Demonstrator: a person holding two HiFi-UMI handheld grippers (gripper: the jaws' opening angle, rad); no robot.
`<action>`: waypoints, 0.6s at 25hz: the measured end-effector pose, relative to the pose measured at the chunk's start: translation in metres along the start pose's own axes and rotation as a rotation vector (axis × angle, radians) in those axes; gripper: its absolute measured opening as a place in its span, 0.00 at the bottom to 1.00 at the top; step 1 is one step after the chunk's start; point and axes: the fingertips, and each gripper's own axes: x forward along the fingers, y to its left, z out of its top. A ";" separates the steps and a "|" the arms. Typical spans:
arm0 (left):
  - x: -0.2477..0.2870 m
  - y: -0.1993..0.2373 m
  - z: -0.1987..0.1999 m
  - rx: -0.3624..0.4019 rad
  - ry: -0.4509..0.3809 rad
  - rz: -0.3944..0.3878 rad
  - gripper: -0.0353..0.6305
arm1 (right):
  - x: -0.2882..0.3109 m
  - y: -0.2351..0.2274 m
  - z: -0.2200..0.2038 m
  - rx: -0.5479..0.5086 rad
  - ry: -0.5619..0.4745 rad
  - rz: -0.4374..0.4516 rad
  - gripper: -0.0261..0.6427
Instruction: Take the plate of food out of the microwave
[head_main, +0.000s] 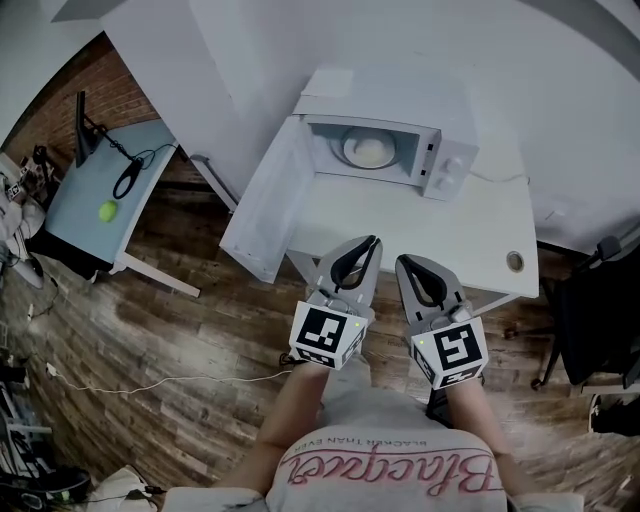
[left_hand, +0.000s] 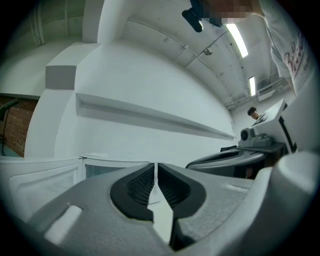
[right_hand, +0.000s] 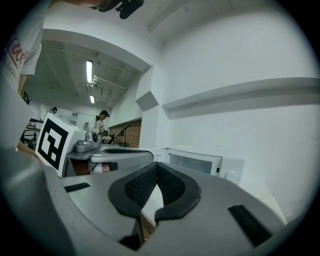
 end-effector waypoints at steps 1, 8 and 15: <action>0.004 0.005 -0.001 -0.001 0.004 -0.001 0.06 | 0.006 -0.003 0.001 0.000 0.001 -0.002 0.06; 0.028 0.034 -0.009 0.012 0.043 -0.030 0.16 | 0.044 -0.014 -0.001 0.007 0.022 -0.029 0.06; 0.053 0.062 -0.020 -0.028 0.079 -0.069 0.39 | 0.077 -0.029 -0.002 0.020 0.040 -0.073 0.06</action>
